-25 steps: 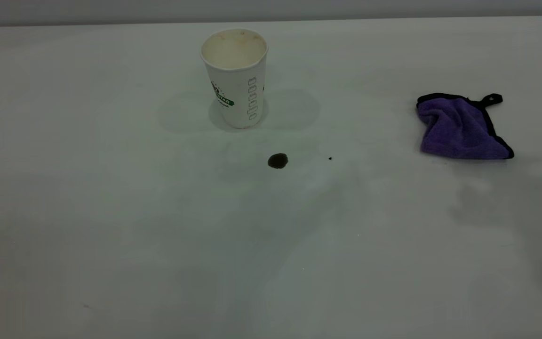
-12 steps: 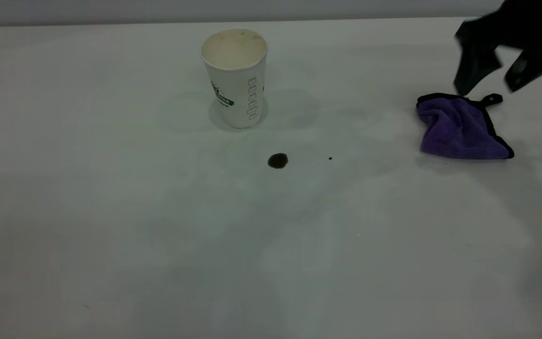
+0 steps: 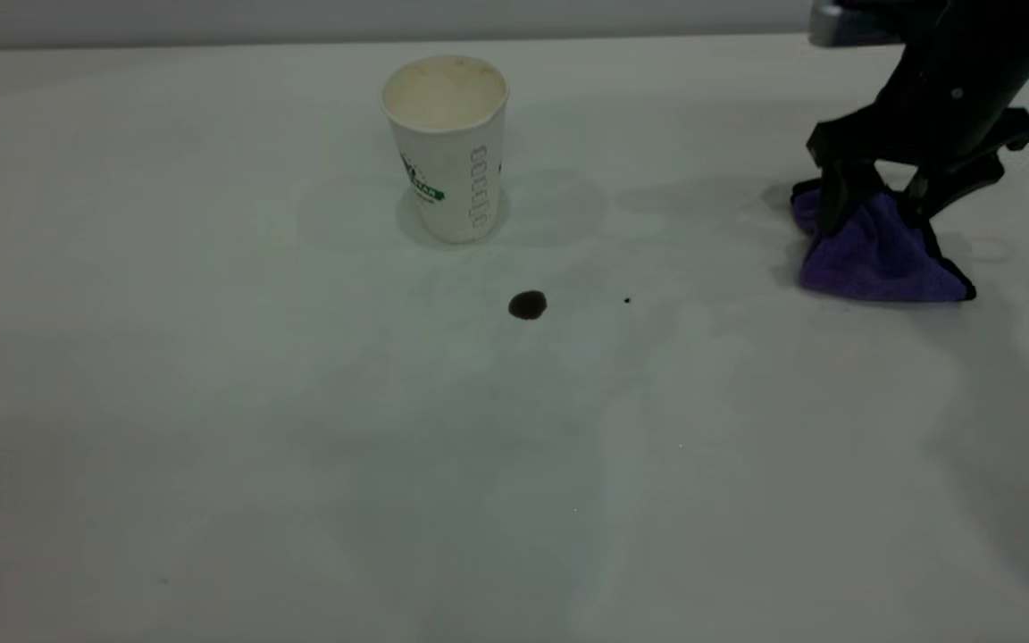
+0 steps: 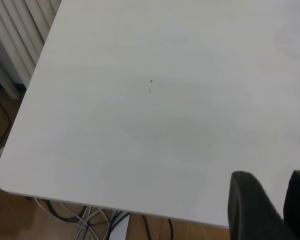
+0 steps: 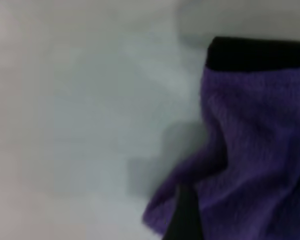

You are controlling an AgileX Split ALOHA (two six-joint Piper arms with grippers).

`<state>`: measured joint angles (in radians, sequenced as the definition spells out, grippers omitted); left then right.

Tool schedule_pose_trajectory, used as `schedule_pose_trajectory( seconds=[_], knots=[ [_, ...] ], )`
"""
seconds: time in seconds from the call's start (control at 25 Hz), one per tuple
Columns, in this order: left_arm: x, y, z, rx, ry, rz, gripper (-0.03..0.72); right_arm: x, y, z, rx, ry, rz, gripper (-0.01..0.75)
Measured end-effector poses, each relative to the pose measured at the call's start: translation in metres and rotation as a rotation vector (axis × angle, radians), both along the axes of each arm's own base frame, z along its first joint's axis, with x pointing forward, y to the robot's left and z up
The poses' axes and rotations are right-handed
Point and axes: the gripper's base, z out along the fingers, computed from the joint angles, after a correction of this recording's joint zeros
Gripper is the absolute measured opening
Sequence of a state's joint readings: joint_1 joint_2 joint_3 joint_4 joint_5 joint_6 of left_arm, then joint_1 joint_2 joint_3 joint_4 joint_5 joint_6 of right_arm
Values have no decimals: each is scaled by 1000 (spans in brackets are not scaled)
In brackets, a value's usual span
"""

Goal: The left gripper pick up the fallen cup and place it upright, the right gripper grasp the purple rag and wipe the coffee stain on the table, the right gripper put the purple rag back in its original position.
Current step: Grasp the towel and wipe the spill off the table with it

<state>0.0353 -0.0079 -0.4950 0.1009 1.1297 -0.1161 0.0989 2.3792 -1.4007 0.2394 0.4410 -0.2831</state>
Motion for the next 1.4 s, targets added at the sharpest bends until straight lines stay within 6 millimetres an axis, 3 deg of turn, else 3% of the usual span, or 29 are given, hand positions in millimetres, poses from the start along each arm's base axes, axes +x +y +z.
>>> schedule_pose_trajectory(
  seconds=[0.28,0.44,0.6,0.76,0.88,1.04,1.2,1.4],
  knots=[
    [0,0,0,1,0,-1,238,7,-14,-16,-27,6,2,676],
    [0,0,0,1,0,-1,238,7,-17,-26,-32,19,1,616],
    [0,0,0,0,0,0,238,7,-17,-29,-28,24,-6,439],
    [0,0,0,0,0,0,238,6,-14,-29,17,50,-47,128],
    [0,0,0,0,0,0,238,9,-10,-26,51,73,-37,77],
    [0,0,0,0,0,0,238,15,23,-11,110,104,43,77],
    [0,0,0,0,0,0,238,26,73,24,145,45,159,77],
    [0,0,0,0,0,0,238,20,134,43,163,15,290,77]
  ],
)
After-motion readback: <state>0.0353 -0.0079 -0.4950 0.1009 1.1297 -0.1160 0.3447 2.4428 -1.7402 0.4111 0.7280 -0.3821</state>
